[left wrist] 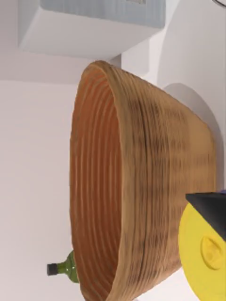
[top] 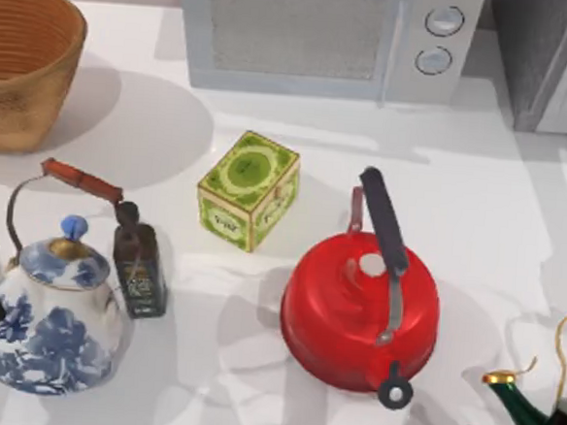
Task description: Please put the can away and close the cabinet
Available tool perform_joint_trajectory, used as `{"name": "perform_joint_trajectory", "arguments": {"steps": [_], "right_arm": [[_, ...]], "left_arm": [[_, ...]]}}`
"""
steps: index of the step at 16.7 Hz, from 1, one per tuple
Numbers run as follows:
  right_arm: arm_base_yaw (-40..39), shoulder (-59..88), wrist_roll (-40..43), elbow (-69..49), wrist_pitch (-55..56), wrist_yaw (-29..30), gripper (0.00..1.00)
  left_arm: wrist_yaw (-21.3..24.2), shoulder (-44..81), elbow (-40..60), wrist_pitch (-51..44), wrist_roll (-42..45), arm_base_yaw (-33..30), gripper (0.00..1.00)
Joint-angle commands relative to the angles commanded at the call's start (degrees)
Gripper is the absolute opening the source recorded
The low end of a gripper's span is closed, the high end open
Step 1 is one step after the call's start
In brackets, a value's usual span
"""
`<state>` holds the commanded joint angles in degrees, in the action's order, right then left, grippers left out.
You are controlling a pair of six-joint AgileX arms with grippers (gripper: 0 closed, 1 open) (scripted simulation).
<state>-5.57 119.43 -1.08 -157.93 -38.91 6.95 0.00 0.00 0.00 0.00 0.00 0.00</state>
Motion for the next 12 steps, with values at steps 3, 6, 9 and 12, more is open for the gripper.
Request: {"name": "perform_joint_trajectory", "arguments": {"steps": [3,6,9,12], "right_arm": [[0.0,0.0,0.0,0.0,0.0,0.0,0.75],[0.0,0.0,0.0,0.0,0.0,0.0,0.98],[0.0,0.0,0.0,0.0,0.0,0.0,1.0],[0.0,0.0,0.0,0.0,0.0,0.0,1.0]], "left_arm": [[0.0,0.0,0.0,0.0,0.0,0.0,1.0],[0.0,0.0,0.0,0.0,0.0,0.0,1.0],[0.0,0.0,0.0,0.0,0.0,0.0,1.0],[0.0,0.0,0.0,0.0,0.0,0.0,1.0]]}}
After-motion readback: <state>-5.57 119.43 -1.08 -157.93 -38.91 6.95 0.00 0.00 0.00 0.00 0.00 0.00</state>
